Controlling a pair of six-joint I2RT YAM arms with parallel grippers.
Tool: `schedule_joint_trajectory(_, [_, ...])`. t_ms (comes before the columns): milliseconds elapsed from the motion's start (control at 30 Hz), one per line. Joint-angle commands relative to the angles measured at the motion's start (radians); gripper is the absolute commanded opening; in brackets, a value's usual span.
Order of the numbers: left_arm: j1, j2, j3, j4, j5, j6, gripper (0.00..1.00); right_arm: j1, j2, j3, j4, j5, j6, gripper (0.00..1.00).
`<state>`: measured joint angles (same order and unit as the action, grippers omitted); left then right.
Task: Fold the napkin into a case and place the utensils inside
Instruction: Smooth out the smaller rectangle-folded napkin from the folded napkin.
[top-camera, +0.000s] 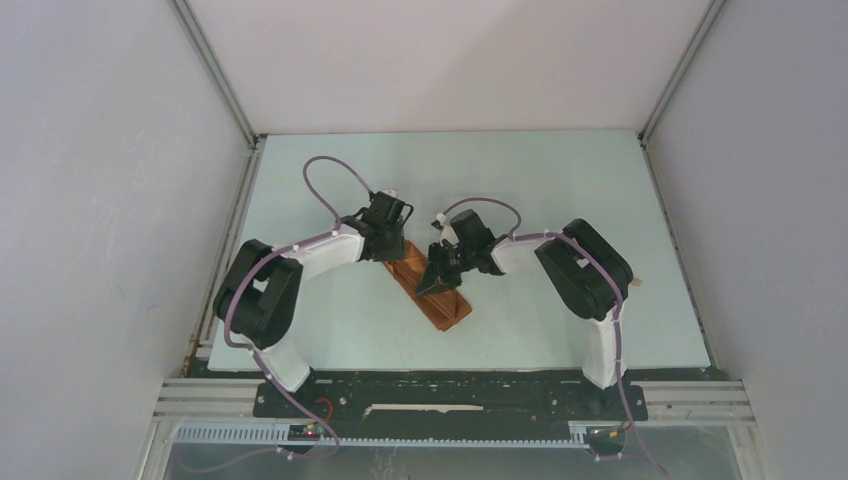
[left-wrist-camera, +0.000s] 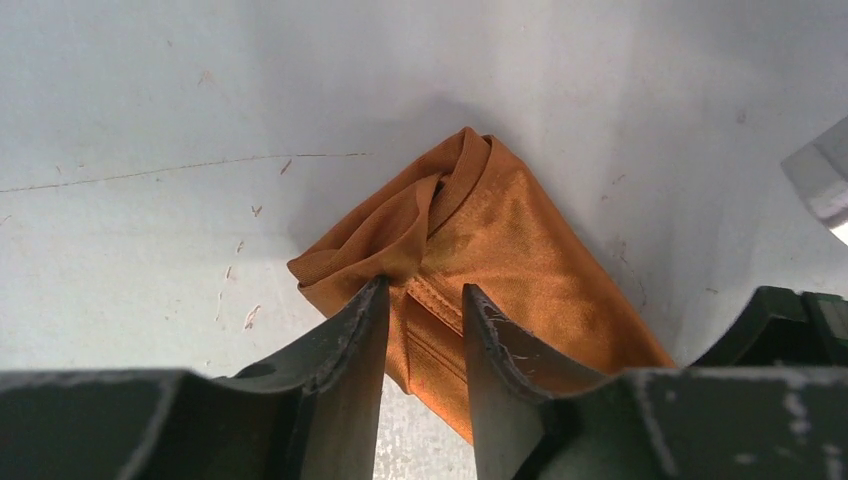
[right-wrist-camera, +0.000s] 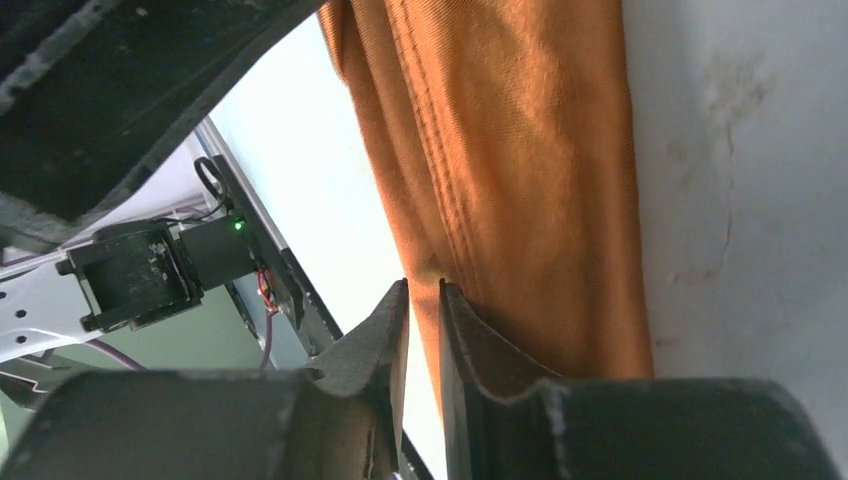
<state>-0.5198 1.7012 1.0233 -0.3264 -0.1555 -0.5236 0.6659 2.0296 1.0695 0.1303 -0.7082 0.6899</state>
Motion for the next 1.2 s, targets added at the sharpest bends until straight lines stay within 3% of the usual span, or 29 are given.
schedule_joint_trajectory(0, [-0.012, -0.082, 0.015, 0.011, -0.017, 0.036, 0.44, 0.008, -0.174, -0.004, -0.087, 0.027, -0.034, 0.28])
schedule_joint_trajectory(133, [-0.020, -0.217, -0.027, -0.016, -0.005, 0.006, 0.55, 0.009, -0.291, -0.003, -0.252, 0.078, -0.140, 0.44])
schedule_joint_trajectory(200, [-0.019, -0.290, -0.055, -0.040, -0.022, -0.018, 0.67, 0.012, -0.336, -0.004, -0.324, 0.128, -0.213, 0.53])
schedule_joint_trajectory(267, [-0.013, -0.360, -0.097, -0.083, -0.060, -0.061, 0.69, 0.018, -0.367, 0.000, -0.388, 0.188, -0.292, 0.58])
schedule_joint_trajectory(367, [0.014, -0.481, -0.215, -0.058, -0.018, -0.146, 0.64, 0.049, -0.391, 0.029, -0.510, 0.338, -0.439, 0.59])
schedule_joint_trajectory(433, [0.033, -0.550, -0.300, -0.012, 0.058, -0.217, 0.55, 0.093, -0.402, 0.050, -0.554, 0.439, -0.517, 0.57])
schedule_joint_trajectory(500, [0.042, -0.573, -0.385, 0.072, 0.171, -0.283, 0.52, 0.136, -0.405, 0.063, -0.575, 0.515, -0.589, 0.56])
schedule_joint_trajectory(700, [0.043, -0.516, -0.559, 0.375, 0.379, -0.466, 0.57, 0.223, -0.323, 0.155, -0.649, 0.647, -0.703, 0.55])
schedule_joint_trajectory(867, [0.041, -0.408, -0.592, 0.464, 0.420, -0.539, 0.59, 0.278, -0.230, 0.232, -0.684, 0.702, -0.737, 0.56])
schedule_joint_trajectory(1067, [0.041, -0.269, -0.637, 0.651, 0.477, -0.648, 0.54, 0.294, -0.187, 0.243, -0.650, 0.739, -0.731, 0.59])
schedule_joint_trajectory(1167, [0.041, -0.216, -0.644, 0.697, 0.486, -0.659, 0.47, 0.300, -0.170, 0.241, -0.647, 0.752, -0.731, 0.58])
